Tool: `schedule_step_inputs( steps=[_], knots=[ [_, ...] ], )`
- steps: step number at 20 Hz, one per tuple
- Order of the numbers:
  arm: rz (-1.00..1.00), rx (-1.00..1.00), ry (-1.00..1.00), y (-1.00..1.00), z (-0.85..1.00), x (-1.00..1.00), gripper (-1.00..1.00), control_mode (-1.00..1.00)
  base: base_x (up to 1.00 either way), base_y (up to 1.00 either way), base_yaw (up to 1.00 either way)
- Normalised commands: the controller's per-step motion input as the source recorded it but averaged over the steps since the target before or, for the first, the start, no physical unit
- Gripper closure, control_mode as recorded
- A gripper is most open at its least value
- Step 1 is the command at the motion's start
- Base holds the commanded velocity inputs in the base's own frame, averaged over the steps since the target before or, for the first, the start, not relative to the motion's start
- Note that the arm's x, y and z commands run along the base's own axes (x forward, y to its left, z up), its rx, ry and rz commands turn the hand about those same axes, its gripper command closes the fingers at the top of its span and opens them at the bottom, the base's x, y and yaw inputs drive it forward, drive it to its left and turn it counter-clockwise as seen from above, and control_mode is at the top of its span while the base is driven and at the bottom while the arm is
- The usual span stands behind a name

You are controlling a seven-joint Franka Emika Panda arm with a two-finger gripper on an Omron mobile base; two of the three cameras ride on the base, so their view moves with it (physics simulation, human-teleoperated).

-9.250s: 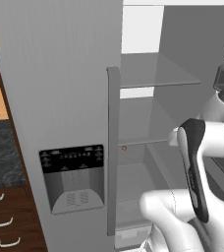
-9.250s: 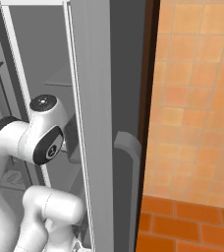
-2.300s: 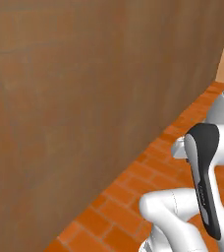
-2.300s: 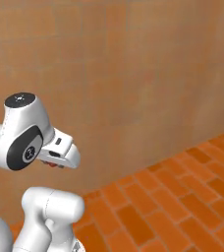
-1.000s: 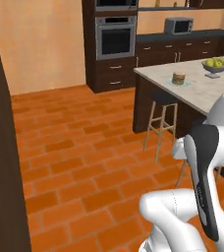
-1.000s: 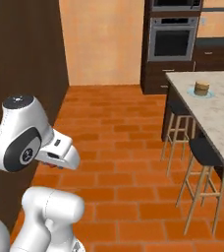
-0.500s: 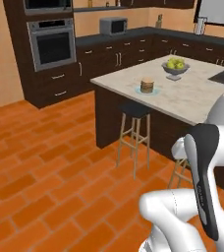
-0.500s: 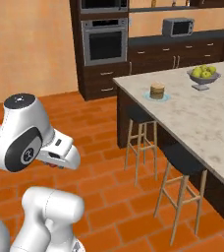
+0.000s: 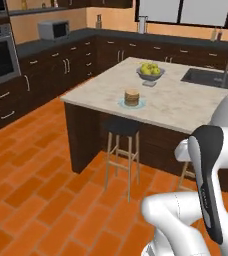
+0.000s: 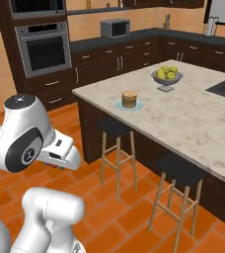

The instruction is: Take the strawberry from the fridge and place it on top of the pancake, located on the dining counter.

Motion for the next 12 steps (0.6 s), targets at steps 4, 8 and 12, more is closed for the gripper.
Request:
schedule_step_inputs(
  steps=[4,8,12],
  knots=[
    [0.00,0.00,0.00,0.00,0.00,0.00,1.00,1.00,1.00,0.92,-0.49],
    [0.00,0.00,0.00,0.00,0.00,0.00,1.00,1.00,1.00,0.92,-0.42],
    [0.00,0.00,0.00,0.00,0.00,0.00,1.00,1.00,1.00,0.76,-0.45]
  ],
)
